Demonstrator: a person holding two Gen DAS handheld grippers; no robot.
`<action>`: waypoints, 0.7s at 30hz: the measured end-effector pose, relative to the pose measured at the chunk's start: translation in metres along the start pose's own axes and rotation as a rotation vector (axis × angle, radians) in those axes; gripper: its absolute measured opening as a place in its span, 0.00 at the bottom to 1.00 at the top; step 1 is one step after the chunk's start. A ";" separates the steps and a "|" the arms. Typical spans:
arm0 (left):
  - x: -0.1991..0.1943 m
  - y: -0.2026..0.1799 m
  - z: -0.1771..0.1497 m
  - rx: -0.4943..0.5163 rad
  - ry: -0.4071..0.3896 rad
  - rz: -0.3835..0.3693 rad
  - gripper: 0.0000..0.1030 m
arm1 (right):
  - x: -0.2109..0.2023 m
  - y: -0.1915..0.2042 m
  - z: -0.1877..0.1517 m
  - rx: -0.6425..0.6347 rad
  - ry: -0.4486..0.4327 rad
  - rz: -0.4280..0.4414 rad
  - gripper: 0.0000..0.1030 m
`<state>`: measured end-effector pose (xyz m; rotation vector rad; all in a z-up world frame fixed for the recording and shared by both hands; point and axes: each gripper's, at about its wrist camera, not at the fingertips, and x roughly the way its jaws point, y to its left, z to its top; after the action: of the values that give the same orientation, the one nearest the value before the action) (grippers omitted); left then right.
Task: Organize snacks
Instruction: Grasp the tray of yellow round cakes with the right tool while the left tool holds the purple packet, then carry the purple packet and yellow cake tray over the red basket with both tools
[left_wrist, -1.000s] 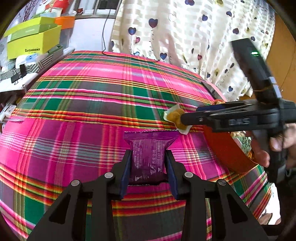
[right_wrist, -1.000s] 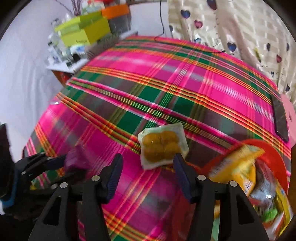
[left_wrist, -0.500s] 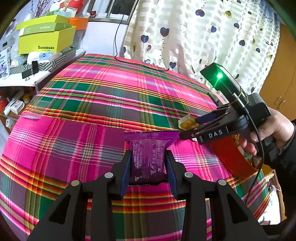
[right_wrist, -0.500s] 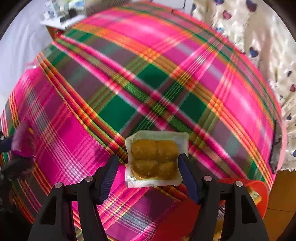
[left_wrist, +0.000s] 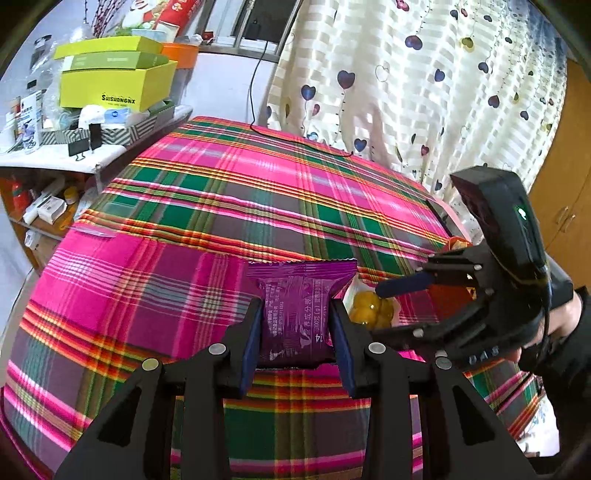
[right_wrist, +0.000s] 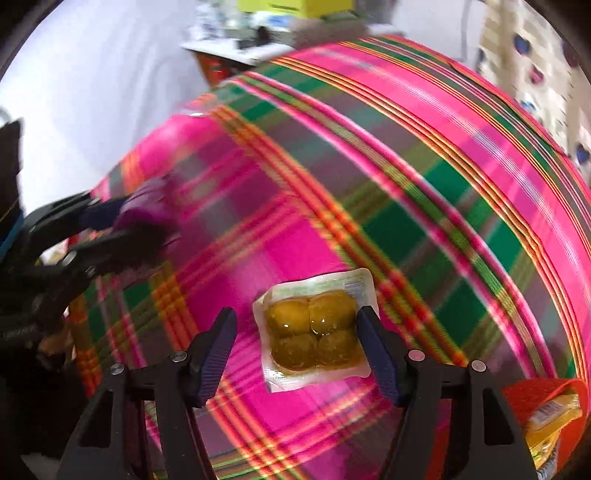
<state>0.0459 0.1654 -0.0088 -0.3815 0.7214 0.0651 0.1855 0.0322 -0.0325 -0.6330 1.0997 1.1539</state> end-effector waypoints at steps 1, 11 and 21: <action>-0.001 0.001 0.000 -0.002 -0.002 0.002 0.36 | -0.002 0.004 -0.002 -0.010 -0.008 -0.003 0.65; -0.009 0.002 -0.007 -0.009 -0.007 -0.010 0.36 | -0.001 0.016 -0.014 0.008 -0.002 -0.133 0.65; -0.006 0.006 -0.011 -0.012 0.012 -0.011 0.36 | 0.019 0.019 -0.008 0.000 -0.007 -0.195 0.53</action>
<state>0.0336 0.1677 -0.0145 -0.3973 0.7305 0.0566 0.1650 0.0387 -0.0502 -0.7194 1.0087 0.9868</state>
